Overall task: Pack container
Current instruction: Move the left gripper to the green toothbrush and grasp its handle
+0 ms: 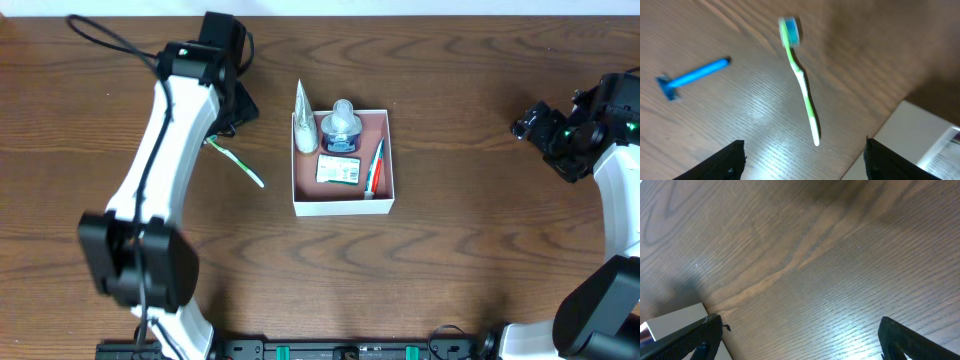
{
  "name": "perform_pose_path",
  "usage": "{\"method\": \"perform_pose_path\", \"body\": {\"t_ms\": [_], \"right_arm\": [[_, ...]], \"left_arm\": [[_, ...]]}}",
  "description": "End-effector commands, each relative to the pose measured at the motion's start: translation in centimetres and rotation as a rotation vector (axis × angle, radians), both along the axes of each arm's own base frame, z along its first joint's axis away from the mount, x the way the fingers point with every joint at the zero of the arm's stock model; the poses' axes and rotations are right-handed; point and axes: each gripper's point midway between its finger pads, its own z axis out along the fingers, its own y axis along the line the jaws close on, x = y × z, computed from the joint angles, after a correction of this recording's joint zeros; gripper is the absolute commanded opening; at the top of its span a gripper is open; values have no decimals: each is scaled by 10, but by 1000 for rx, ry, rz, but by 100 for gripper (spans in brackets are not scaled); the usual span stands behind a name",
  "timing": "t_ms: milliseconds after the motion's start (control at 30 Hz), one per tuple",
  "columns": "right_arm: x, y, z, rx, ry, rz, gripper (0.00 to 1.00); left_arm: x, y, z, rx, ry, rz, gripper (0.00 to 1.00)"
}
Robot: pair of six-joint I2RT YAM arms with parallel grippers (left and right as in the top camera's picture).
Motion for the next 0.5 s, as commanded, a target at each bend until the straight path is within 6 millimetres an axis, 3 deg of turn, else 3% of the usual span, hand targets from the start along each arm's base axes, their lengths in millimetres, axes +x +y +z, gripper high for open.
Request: {"method": "perform_pose_path", "body": {"t_ms": [0,167,467], "right_arm": [[-1,-3,-1,3,5,-15,99],[-1,-3,-2,3,6,-15,99],[-1,-3,-2,3,6,-15,99]], "left_arm": [[-3,-8,-32,-81,99,-13,73],[-3,-10,-59,-149,172,-7,73],[6,0,-76,-252,177,49,73]]}}
